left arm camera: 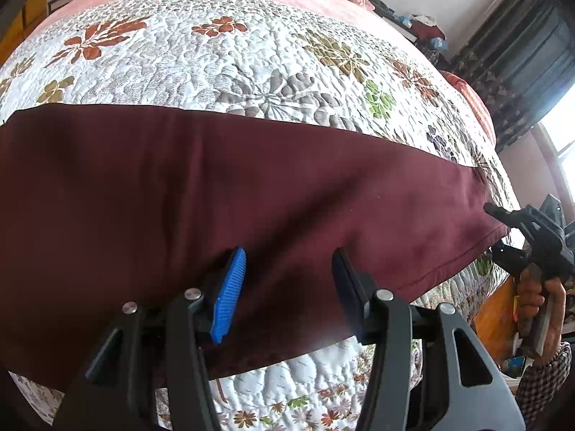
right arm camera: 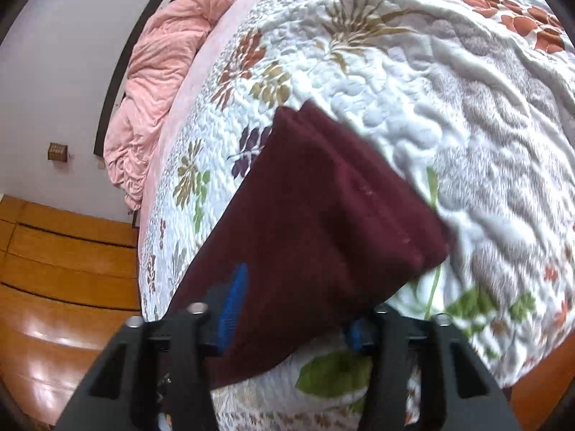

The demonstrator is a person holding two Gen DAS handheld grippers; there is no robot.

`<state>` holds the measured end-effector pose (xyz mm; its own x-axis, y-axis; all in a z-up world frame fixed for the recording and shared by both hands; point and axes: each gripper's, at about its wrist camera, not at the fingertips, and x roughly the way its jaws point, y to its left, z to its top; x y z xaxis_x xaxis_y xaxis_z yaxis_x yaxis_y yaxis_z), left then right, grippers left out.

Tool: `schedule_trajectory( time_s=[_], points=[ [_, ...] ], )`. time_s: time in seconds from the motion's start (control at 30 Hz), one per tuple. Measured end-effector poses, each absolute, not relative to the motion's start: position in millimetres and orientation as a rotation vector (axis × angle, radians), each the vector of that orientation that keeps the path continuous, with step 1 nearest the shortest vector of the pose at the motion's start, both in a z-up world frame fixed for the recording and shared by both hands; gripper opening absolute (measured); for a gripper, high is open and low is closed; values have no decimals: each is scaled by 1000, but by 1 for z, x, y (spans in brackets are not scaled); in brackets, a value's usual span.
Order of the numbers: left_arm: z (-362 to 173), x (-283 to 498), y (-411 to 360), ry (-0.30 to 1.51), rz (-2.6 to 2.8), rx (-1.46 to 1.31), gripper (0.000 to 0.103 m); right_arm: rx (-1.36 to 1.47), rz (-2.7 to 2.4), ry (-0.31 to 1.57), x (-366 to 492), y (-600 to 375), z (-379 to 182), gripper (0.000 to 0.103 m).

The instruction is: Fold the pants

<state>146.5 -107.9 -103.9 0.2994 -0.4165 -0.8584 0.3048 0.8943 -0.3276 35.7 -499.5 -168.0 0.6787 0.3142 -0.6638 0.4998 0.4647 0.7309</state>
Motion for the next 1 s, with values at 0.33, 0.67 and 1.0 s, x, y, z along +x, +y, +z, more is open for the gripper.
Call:
schedule_trajectory(
  time_s=[0.33,0.67,1.0],
  points=[
    [-59,152,-91,1004,-432,-184,58,852,-10,691,47,-505,-70,15],
    [-106,138,-116,1097,-452,-40,59,914,-190,848,38,-533,-157,17],
    [-113,133,-123,1089,-434,20,79,972,-169,851,25,-542,-157,45]
  ],
)
